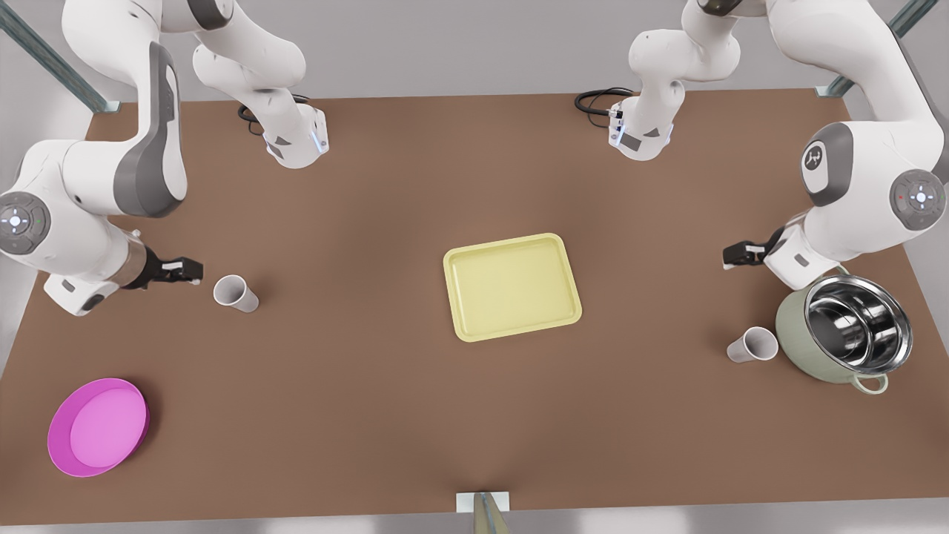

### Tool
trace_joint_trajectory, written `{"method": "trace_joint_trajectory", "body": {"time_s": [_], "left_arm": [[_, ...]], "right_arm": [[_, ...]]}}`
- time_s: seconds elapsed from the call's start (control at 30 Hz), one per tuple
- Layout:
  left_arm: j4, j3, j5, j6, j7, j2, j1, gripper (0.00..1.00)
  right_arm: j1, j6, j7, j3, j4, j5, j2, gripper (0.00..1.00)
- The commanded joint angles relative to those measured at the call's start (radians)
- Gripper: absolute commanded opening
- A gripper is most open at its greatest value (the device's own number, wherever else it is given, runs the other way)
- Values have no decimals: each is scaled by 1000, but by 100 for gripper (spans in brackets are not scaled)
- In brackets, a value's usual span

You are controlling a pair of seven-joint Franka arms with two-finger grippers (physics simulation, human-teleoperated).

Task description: Use both arms to respectively pick up the white IKEA cups from the middle-left and middle-right positions, then place the white IKEA cups onto the middle-middle tray, ensuring that the cups remain upright and do not tip over

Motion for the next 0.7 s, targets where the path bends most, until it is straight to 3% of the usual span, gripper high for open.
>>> {"method": "trace_joint_trajectory", "body": {"time_s": [0.0,0.1,0.13,0.17,0.2,0.27,0.37,0.53,0.67], "left_arm": [[0,1,0,30,-25,0,0,100],[3,1,0,30,-26,9,0,100],[46,1,-12,35,-32,84,17,100],[234,9,-12,37,-29,267,45,100],[314,7,-12,105,-9,393,71,100],[314,6,-13,265,41,482,98,100],[290,6,-10,310,49,506,115,100],[121,7,-9,445,49,489,154,100],[37,11,-7,448,47,488,161,100]], "right_arm": [[0,87,-90,0,-2,2,-1,100],[5,87,-150,0,-10,1,54,100],[11,92,-149,1,-37,-5,65,100],[5,155,-150,1,-82,-7,71,100],[5,191,-149,1,-123,-2,65,100],[-6,291,-150,0,-203,2,62,100],[-35,396,-150,0,-292,5,69,100],[-59,540,-150,0,-433,5,75,100],[-98,555,-150,0,-441,5,138,100]]}}
